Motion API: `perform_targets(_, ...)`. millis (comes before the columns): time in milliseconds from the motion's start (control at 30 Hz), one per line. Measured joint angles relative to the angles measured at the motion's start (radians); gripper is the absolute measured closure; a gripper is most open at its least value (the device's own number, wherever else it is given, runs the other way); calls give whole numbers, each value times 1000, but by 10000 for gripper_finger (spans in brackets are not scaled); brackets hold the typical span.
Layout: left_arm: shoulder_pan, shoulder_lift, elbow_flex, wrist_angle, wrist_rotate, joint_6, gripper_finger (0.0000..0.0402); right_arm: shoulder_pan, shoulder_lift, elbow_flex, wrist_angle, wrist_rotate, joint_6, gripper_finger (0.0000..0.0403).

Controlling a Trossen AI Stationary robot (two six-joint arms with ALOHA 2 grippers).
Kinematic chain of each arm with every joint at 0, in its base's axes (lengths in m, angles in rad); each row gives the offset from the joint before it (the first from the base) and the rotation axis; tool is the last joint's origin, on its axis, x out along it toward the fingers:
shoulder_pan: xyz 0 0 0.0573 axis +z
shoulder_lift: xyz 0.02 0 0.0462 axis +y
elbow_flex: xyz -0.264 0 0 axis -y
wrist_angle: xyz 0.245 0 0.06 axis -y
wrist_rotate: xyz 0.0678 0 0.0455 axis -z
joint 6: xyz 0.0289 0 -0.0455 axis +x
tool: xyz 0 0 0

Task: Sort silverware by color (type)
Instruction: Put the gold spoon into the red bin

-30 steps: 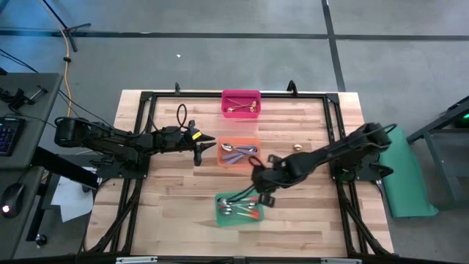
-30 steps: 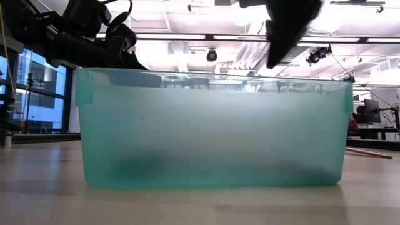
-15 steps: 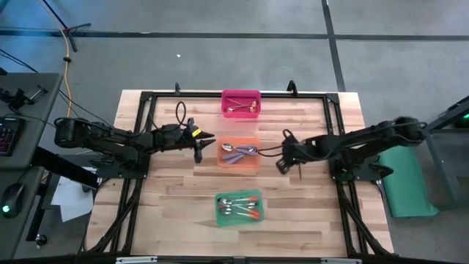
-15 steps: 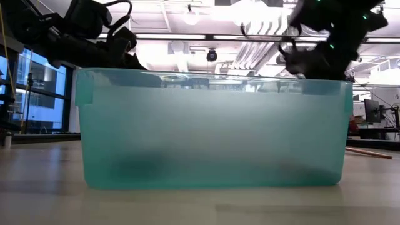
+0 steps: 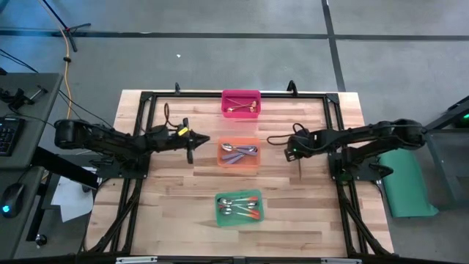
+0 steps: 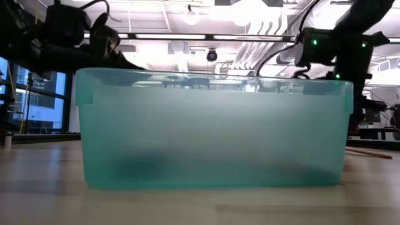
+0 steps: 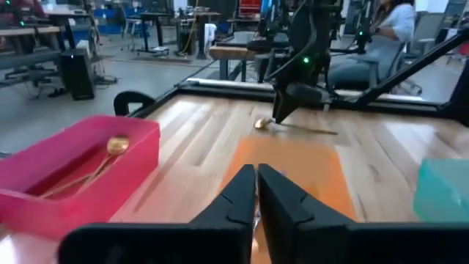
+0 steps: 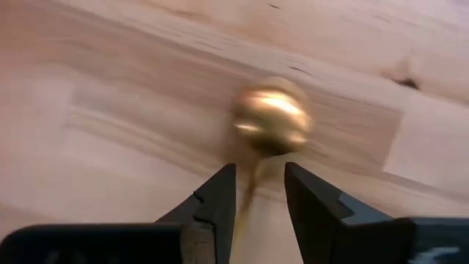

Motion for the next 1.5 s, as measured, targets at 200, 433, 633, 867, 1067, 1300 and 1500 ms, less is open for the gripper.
perform_targets(200, 42, -35, -63, 12, 9, -16, 397, -29, 0, -51, 68, -9, 20, 310)
perform_targets(433, 103, -164, -128, -15, 20, -18, 401, -44, -2, -93, 142, -4, 20, 354)
perform_targets(633, 117, -277, -128, -87, 67, 0, 401, -48, -2, -94, 179, -21, -96, 398)
perform_targets(867, 117, -383, -127, -163, 68, 2, 401, -52, 2, -16, 214, -36, -225, 401)
perform_targets(1067, 117, -476, -127, -194, 84, -1, 401, -95, 2, 144, 200, -30, -424, 402)
perform_targets(1300, 117, -577, -127, -282, 69, 2, 401, -197, 96, 431, 132, -50, -756, 402)
perform_targets(1500, 117, -651, -127, -354, 54, 9, 401, -305, 333, 733, 99, -158, -1092, 402)
